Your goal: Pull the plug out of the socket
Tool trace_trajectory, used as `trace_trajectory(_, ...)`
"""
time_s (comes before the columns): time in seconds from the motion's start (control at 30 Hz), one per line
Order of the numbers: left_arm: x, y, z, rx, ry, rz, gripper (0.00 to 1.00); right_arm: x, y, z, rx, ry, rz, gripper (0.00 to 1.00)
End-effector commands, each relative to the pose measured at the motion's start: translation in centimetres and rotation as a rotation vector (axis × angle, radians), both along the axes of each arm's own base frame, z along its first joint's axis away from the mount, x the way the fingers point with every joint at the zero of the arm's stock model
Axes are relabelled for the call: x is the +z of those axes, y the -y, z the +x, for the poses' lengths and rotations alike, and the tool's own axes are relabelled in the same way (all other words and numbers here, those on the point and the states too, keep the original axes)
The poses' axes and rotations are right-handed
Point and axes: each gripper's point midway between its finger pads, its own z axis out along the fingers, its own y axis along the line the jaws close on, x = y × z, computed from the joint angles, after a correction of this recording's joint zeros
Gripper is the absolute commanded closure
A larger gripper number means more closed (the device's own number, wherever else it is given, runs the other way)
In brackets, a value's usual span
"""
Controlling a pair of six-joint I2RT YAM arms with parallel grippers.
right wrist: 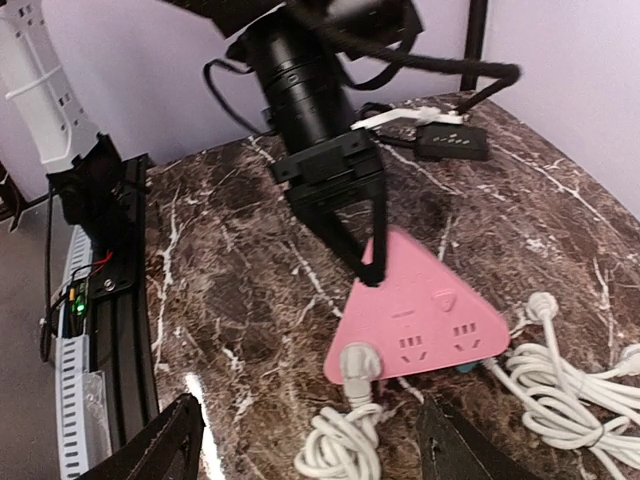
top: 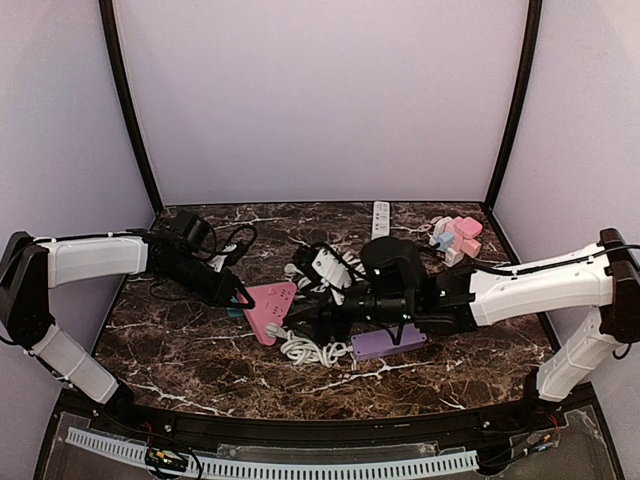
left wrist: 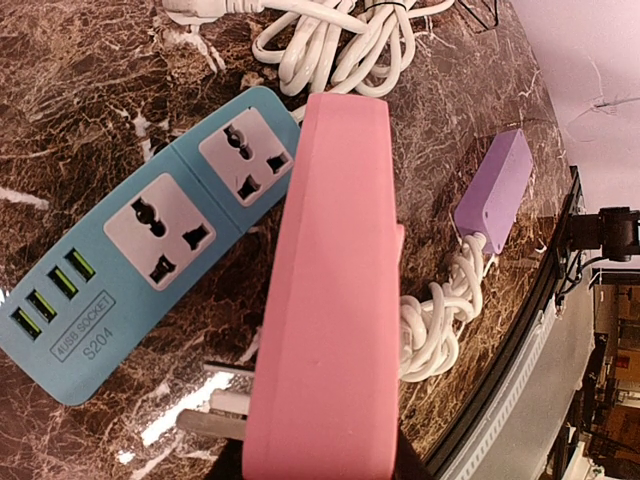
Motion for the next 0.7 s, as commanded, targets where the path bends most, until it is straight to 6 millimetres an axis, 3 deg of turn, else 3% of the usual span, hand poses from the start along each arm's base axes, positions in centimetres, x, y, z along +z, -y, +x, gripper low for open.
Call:
trace_trajectory(0.0,0.2,-0.5,0.3,0.011,0.033,0.001,0.87,-1.9,-1.3,-1.3,-0.002,-0.012,-0.010,0.28)
trace_trajectory(0.23,0.2,-0.4,0.2,0.009,0.029,-0.004,0.87,-6.8,-4.3,-1.4,0.002,0.027,-0.193,0.33)
trace_trajectory(0.67,0.1,-0.4,0.2,0.006,0.026,-0.007,0.87,-12.6,-6.4,0.4,0.004,0.082,-0.413,0.42)
